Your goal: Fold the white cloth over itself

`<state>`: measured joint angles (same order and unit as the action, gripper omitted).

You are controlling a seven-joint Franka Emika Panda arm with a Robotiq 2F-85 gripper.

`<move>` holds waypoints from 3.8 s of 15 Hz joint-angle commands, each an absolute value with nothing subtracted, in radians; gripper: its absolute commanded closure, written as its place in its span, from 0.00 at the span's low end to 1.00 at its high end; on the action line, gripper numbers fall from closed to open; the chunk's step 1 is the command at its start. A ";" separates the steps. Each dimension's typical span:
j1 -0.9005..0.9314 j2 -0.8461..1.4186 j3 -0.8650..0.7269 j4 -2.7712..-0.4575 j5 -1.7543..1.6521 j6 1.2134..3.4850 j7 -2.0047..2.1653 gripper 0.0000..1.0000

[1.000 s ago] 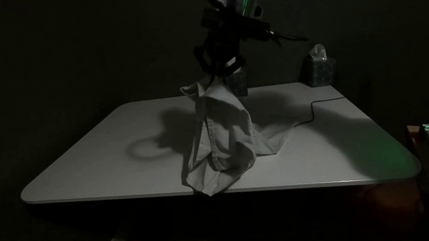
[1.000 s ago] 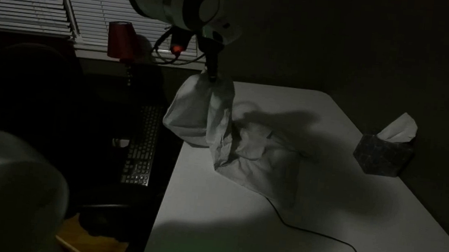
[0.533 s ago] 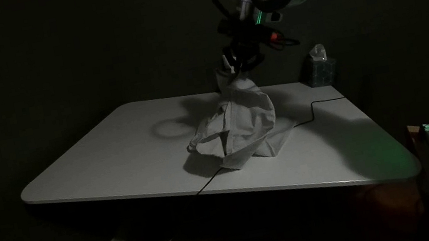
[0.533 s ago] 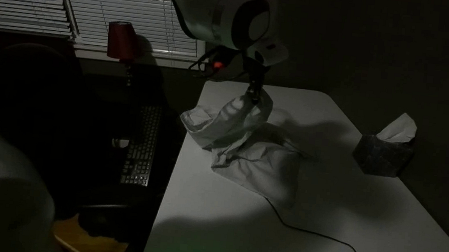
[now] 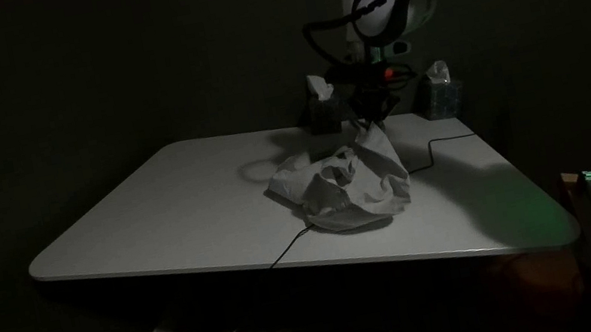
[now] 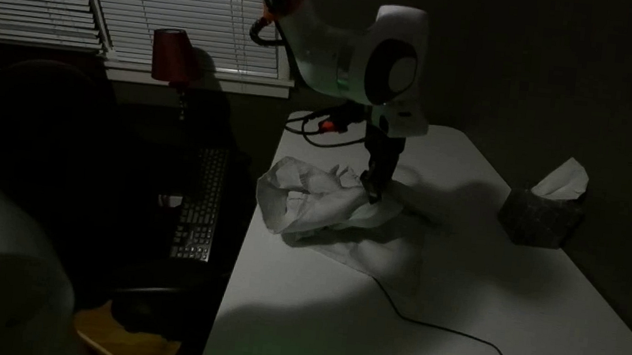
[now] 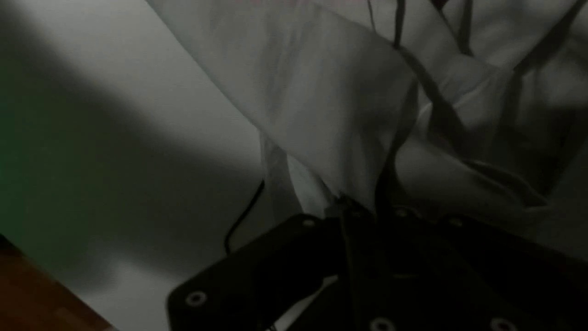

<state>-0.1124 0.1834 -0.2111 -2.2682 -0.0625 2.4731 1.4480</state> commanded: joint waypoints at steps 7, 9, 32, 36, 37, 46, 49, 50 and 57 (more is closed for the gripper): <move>-0.127 0.476 -0.307 -2.060 -0.060 2.436 1.624 0.71; -0.124 0.478 -0.304 -2.043 -0.047 2.422 1.604 0.64; 0.027 0.284 -0.128 -2.208 -0.137 2.392 1.126 0.00; 0.036 0.284 -0.107 -2.234 -0.142 2.386 1.065 0.00; 0.041 0.282 -0.099 -2.245 -0.143 2.391 1.038 0.00; 0.096 0.285 -0.049 -2.351 -0.201 2.411 0.693 0.00; 0.127 0.316 -0.060 -2.349 -0.274 2.387 0.643 0.00; 0.140 0.332 -0.067 -2.340 -0.308 2.382 0.647 0.00; 0.208 0.429 -0.096 -2.285 -0.497 2.392 0.670 0.30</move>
<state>0.1787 0.3877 -0.0802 -2.3160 -0.4543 2.3992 0.6722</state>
